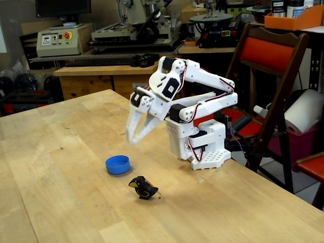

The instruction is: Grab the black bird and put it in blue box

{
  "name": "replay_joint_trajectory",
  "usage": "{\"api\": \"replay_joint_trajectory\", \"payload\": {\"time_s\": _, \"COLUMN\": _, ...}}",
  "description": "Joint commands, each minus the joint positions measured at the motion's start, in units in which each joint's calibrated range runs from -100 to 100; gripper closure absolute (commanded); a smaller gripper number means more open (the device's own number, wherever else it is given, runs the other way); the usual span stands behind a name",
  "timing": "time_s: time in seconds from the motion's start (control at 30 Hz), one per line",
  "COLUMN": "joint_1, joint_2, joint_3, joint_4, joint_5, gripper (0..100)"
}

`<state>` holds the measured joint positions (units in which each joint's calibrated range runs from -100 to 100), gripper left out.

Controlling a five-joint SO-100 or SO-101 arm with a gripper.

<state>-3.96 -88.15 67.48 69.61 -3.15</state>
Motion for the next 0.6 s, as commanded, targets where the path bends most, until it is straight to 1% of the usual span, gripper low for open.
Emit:
{"api": "replay_joint_trajectory", "payload": {"time_s": 0.0, "joint_1": 0.18, "joint_2": 4.59, "joint_3": -10.4, "joint_4": -0.05, "joint_5": -0.34, "gripper": 98}}
{"api": "replay_joint_trajectory", "payload": {"time_s": 0.27, "joint_1": 0.18, "joint_2": 20.59, "joint_3": -21.91, "joint_4": -0.13, "joint_5": -0.34, "gripper": 98}}
{"api": "replay_joint_trajectory", "payload": {"time_s": 0.57, "joint_1": -0.19, "joint_2": 39.07, "joint_3": -38.37, "joint_4": 0.03, "joint_5": -0.34, "gripper": 98}}
